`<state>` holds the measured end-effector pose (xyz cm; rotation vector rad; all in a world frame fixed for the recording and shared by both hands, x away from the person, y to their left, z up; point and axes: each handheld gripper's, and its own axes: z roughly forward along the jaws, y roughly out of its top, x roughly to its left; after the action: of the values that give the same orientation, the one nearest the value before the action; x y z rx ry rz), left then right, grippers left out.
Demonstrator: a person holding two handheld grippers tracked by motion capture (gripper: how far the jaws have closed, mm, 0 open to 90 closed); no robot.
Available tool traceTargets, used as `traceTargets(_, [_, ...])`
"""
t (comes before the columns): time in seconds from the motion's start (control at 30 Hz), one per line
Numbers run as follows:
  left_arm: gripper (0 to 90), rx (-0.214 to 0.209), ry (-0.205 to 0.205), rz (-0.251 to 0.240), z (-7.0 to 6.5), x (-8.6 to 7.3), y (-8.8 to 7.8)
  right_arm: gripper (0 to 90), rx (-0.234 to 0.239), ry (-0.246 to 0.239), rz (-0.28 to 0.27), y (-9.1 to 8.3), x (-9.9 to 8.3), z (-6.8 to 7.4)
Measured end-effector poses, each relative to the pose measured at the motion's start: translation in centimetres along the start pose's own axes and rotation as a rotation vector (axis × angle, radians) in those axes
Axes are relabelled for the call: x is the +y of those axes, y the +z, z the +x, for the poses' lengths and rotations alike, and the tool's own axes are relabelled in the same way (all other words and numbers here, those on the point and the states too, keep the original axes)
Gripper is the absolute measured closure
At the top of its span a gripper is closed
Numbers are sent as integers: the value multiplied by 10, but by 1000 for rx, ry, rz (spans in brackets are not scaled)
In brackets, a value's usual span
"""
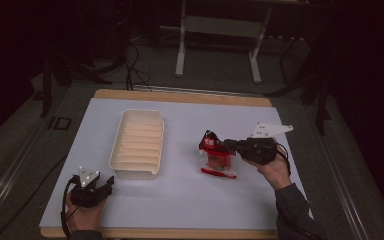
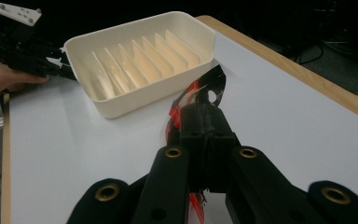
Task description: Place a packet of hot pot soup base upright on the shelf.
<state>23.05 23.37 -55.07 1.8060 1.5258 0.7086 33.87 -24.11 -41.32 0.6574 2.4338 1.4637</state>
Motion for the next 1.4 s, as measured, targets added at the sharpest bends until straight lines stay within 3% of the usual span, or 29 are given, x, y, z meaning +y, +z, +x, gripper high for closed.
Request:
traceTargets(0.5, [471, -2, -2, 2, 0, 0, 0, 889, 45, -10, -8, 22, 6, 9])
traceTargets(1.4, [470, -1, 2, 4, 0, 0, 0, 889, 110, -24, -48, 44, 18, 24])
